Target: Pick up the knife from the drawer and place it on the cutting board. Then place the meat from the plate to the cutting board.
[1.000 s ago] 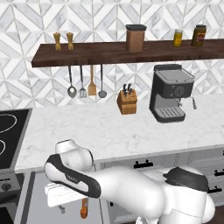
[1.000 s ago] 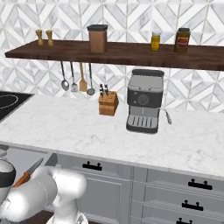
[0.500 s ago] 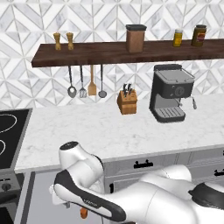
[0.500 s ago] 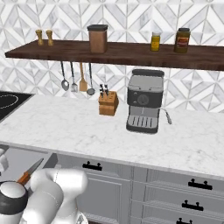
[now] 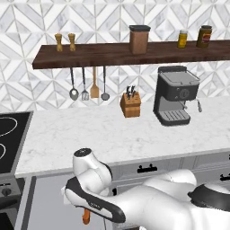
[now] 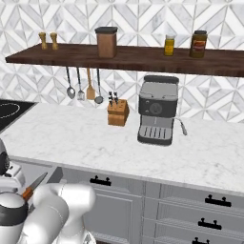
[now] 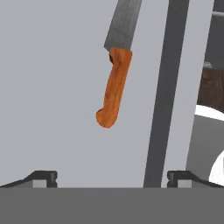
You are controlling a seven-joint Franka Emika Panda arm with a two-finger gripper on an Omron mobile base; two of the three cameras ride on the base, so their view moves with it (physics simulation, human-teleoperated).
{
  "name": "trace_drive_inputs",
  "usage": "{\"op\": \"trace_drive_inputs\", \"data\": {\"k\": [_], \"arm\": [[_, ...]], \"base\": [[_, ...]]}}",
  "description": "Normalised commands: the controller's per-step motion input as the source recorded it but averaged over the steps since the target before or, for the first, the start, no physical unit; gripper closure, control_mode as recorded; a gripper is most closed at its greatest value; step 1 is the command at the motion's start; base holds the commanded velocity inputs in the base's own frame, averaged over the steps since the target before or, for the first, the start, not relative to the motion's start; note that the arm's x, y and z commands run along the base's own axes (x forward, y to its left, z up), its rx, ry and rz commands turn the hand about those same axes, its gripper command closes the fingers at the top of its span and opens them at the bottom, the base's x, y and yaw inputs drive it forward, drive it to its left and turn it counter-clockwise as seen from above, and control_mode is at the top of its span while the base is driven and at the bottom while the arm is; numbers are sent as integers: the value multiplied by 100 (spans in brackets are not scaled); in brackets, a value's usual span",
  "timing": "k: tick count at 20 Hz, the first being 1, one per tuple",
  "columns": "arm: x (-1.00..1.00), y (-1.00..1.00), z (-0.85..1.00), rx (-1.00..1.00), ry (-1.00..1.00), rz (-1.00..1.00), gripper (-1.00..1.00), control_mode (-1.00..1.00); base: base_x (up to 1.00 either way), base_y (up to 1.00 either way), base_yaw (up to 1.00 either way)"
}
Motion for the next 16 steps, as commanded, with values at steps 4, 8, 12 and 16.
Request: {"op": "trace_drive_inputs", "data": {"k": [4,8,12,16], "arm": [[35,0,-44,0,0,0,-100,-100],[28,2,-42,0,0,0,-100,-100],[19,7,-36,0,0,0,-100,-100],[0,30,-22,0,6,0,-100,-100]], "base": [[0,0,0],[0,0,0],[0,0,0],[0,0,0]]}}
